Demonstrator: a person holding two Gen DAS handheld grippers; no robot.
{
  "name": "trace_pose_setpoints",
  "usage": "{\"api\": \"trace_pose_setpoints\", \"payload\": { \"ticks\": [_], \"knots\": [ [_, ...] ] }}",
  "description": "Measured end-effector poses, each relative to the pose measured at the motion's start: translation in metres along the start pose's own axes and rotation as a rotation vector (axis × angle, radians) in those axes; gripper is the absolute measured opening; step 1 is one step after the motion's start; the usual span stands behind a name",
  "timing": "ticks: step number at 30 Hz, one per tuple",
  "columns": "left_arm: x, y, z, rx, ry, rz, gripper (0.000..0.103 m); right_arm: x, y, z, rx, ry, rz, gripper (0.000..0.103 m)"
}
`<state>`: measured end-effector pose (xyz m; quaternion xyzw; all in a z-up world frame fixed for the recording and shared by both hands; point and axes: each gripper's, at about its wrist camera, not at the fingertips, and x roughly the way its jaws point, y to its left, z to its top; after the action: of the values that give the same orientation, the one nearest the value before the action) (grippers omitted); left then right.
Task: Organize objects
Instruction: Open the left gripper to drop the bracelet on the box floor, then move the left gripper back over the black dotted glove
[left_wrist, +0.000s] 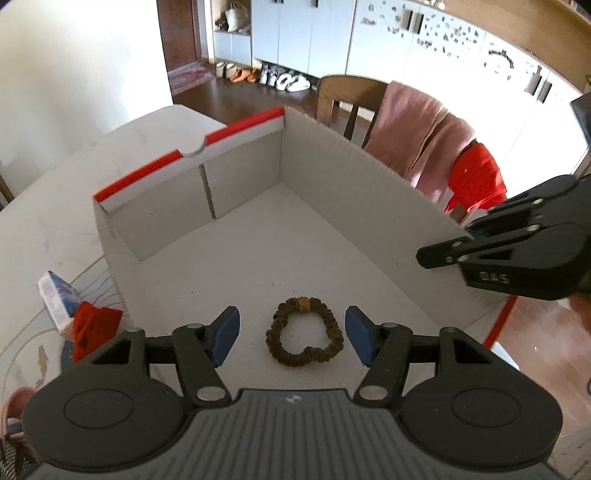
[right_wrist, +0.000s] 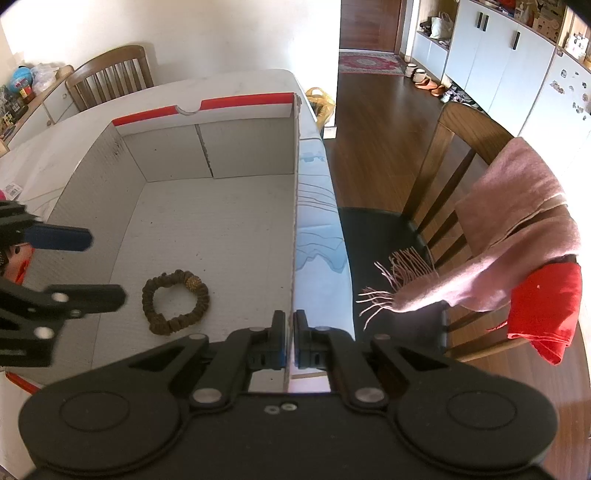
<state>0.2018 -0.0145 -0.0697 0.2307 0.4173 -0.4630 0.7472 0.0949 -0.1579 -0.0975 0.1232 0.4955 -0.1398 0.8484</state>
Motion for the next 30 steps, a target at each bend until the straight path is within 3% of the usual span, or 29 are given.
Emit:
{"api": "trace_pose_setpoints", "payload": {
  "ticks": [13,24,30],
  "knots": [
    [-0.058,0.024,-0.027,-0.109,-0.085,0.003,0.066,-0.004,0.002,0.002,0.0,-0.004,-0.013,0.003],
    [-0.107,0.085,-0.079,-0.275,-0.152,0.148,0.083,-0.004,0.006,0.005,-0.002,0.0,-0.035,0.003],
    [-0.128,0.125,-0.114,-0.364,-0.156,0.221,0.085,-0.002,0.007,0.007,-0.006,0.003,-0.044,0.002]
  ]
}}
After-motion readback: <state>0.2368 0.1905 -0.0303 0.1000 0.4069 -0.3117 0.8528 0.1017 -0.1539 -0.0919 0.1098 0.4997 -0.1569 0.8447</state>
